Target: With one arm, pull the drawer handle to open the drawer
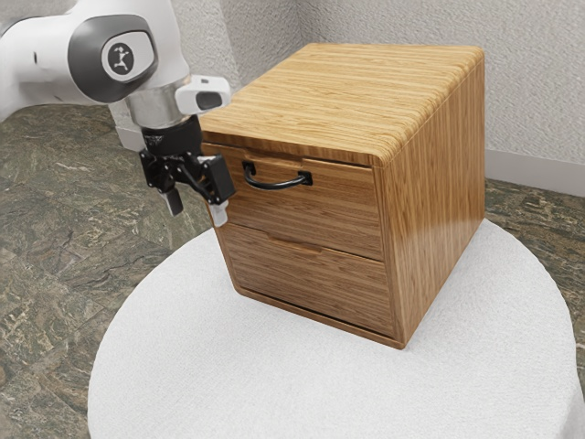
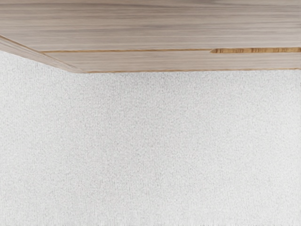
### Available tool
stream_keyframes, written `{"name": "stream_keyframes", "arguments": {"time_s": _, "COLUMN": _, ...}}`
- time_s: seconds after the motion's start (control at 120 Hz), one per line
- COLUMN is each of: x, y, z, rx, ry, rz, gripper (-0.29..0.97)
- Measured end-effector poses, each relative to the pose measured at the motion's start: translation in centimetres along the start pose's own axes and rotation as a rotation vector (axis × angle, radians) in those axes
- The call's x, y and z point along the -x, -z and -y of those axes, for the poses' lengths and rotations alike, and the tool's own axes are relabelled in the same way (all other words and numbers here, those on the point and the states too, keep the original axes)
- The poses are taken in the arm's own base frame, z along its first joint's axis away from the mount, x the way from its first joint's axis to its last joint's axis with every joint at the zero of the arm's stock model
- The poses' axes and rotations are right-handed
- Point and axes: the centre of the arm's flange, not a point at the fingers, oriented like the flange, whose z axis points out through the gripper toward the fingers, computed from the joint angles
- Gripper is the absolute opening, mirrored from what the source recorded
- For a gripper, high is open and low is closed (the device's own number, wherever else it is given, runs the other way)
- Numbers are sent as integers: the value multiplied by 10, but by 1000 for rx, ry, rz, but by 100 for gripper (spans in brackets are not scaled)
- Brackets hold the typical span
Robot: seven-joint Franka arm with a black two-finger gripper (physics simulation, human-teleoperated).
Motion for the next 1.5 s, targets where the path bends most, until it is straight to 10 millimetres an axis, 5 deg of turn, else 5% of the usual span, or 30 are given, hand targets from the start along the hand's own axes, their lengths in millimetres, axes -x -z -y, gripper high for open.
{"name": "stream_keyframes", "arguments": {"time_s": 0.25, "x": 6, "y": 7, "z": 8, "rx": 9, "ry": -17, "rz": -3, "gripper": 68}}
{"name": "stream_keyframes", "arguments": {"time_s": 0.35, "x": 100, "y": 156, "z": -8, "rx": -20, "ry": -194, "rz": -320, "gripper": 68}}
{"name": "stream_keyframes", "arguments": {"time_s": 0.392, "x": 124, "y": 181, "z": -25, "rx": -49, "ry": -311, "rz": -372, "gripper": 68}}
{"name": "stream_keyframes", "arguments": {"time_s": 0.458, "x": 137, "y": 191, "z": -79, "rx": -92, "ry": -541, "rz": -382, "gripper": 68}}
{"name": "stream_keyframes", "arguments": {"time_s": 0.575, "x": 147, "y": 187, "z": -148, "rx": -151, "ry": -862, "rz": -355, "gripper": 68}}
{"name": "stream_keyframes", "arguments": {"time_s": 0.675, "x": 140, "y": 173, "z": -154, "rx": -173, "ry": -1004, "rz": -300, "gripper": 68}}
{"name": "stream_keyframes", "arguments": {"time_s": 0.825, "x": 135, "y": 103, "z": -167, "rx": -167, "ry": -1199, "rz": -168, "gripper": 68}}
{"name": "stream_keyframes", "arguments": {"time_s": 0.917, "x": 128, "y": 79, "z": -164, "rx": -170, "ry": -1279, "rz": -151, "gripper": 68}}
{"name": "stream_keyframes", "arguments": {"time_s": 1.017, "x": 121, "y": 79, "z": -149, "rx": -185, "ry": -1330, "rz": -183, "gripper": 68}}
{"name": "stream_keyframes", "arguments": {"time_s": 1.35, "x": 97, "y": 73, "z": -157, "rx": -199, "ry": -1545, "rz": -278, "gripper": 68}}
{"name": "stream_keyframes", "arguments": {"time_s": 1.5, "x": 83, "y": 69, "z": -143, "rx": -205, "ry": -1585, "rz": -305, "gripper": 68}}
